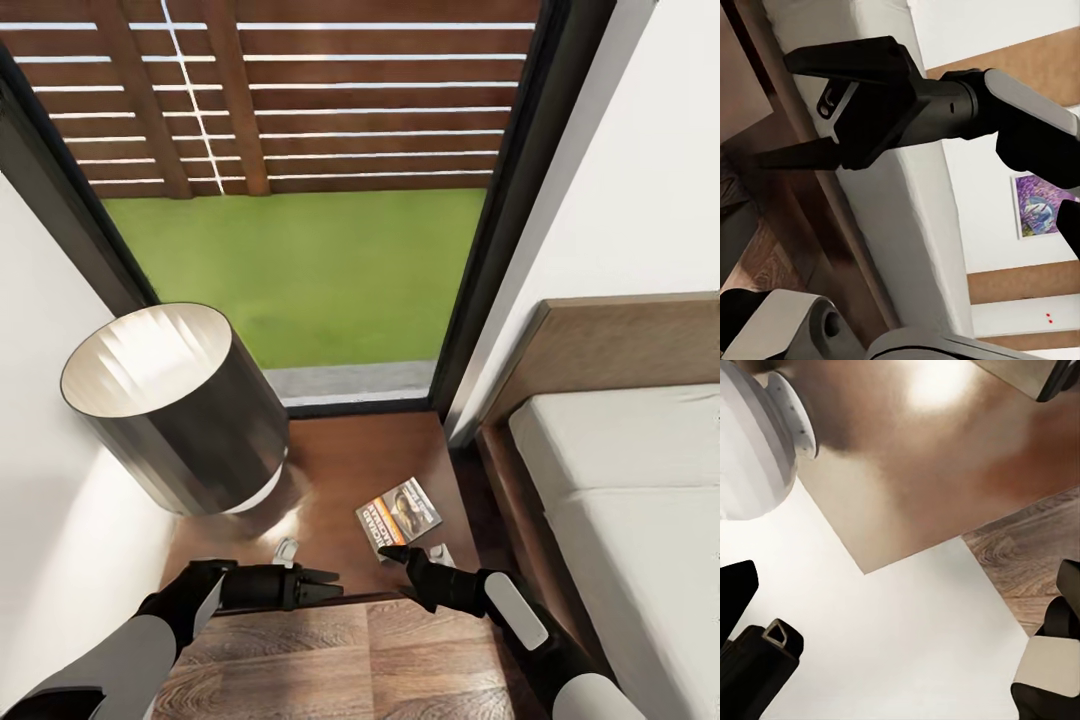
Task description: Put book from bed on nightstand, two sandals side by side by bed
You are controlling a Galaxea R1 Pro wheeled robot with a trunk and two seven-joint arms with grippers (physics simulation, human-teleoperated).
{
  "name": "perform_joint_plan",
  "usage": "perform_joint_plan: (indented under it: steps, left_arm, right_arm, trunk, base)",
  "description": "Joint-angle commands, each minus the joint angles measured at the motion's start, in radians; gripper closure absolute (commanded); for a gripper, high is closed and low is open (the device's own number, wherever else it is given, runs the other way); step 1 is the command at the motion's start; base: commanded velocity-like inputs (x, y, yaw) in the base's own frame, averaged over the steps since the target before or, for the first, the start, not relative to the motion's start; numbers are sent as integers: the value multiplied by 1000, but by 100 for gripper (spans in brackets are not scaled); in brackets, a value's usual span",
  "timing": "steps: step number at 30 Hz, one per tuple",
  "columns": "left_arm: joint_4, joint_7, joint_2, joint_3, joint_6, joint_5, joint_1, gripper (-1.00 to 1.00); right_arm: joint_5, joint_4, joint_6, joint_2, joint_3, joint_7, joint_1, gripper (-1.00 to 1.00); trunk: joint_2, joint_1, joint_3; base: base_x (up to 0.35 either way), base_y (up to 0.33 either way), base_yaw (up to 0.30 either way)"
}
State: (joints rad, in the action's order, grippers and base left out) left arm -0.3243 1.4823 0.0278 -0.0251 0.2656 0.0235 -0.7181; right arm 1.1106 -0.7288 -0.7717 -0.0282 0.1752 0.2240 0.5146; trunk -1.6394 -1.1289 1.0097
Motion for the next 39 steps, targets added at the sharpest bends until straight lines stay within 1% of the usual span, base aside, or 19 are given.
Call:
perform_joint_plan:
  steps: [1,4,6,8,10,12,13,15,16,17,18,19,21,24,26,30,34,37,39]
  left_arm:
    - [0,4,0,-2,10,3,0,-100]
    - [1,0,1,-2,10,3,2,-100]
    - [5,-16,1,-2,9,3,3,-100]
    - [30,-49,0,-1,5,5,3,-100]
    - [71,-85,0,-1,0,7,3,-100]
    - [96,-102,2,-1,-14,14,4,-100]
    - [101,-104,2,-1,-20,17,4,-100]
    - [130,-110,4,-1,-47,30,4,-100]
    - [139,-111,5,-2,-55,35,5,-100]
    - [161,-113,5,-2,-73,43,5,-100]
    - [185,-115,6,-2,-94,51,5,-100]
    - [198,-117,6,-2,-105,55,5,-100]
    - [249,-128,10,-2,-160,64,5,-100]
    - [285,-147,12,-2,-225,68,5,-100]
    - [296,-154,13,-1,-248,69,5,-100]
    - [301,-159,14,-1,-262,70,6,-100]
    - [303,-172,14,-1,-265,70,6,-100]
    - [304,-209,14,-1,-265,74,17,-100]
    - [304,-227,14,-1,-266,82,34,-100]
  right_arm:
    - [-5,0,0,-1,3,6,1,-100]
    - [-9,-3,0,-1,3,6,0,-100]
    - [-44,-4,3,-2,11,6,0,-100]
    - [-119,-5,37,-7,18,6,-2,-100]
    - [-215,-5,115,-11,21,7,-4,-100]
    - [-302,-1,187,-18,22,6,-7,-100]
    - [-322,1,201,-23,22,7,-8,-100]
    - [-391,7,248,-52,22,7,-11,-100]
    - [-404,9,258,-60,22,7,-12,-100]
    - [-424,11,278,-76,22,7,-18,-100]
    - [-437,15,299,-91,23,7,-24,-100]
    - [-442,18,309,-98,23,7,-26,-100]
    - [-453,44,345,-119,23,7,-31,-100]
    - [-460,94,376,-131,23,8,-34,-100]
    - [-468,141,409,-135,23,8,-35,-100]
    - [-494,208,467,-138,23,8,-36,-100]
    - [-518,255,487,-139,23,23,-36,-100]
    - [-555,318,520,-139,23,90,-36,-100]
    - [-593,372,567,-138,23,130,-36,-100]
  trunk:
    - [7,4,-3]
    - [28,16,-12]
    - [42,23,-18]
    - [56,31,-25]
    - [70,39,-31]
    - [84,46,-37]
    - [91,50,-40]
    - [105,58,-47]
    - [112,62,-50]
    - [119,65,-53]
    - [126,69,-56]
    - [133,73,-59]
    - [147,81,-65]
    - [168,92,-75]
    - [182,100,-81]
    - [210,115,-94]
    - [238,131,-106]
    - [259,142,-115]
    - [273,150,-122]
  base:
    - [0,0,0]
    - [0,0,0]
    - [0,0,0]
    - [0,0,0]
    - [0,0,0]
    - [0,0,0]
    - [0,0,0]
    - [0,0,0]
    - [0,0,0]
    - [0,0,0]
    - [0,0,0]
    - [0,0,0]
    - [0,0,0]
    - [0,0,0]
    - [0,0,0]
    - [0,0,0]
    - [0,0,0]
    - [0,0,0]
    - [0,0,0]
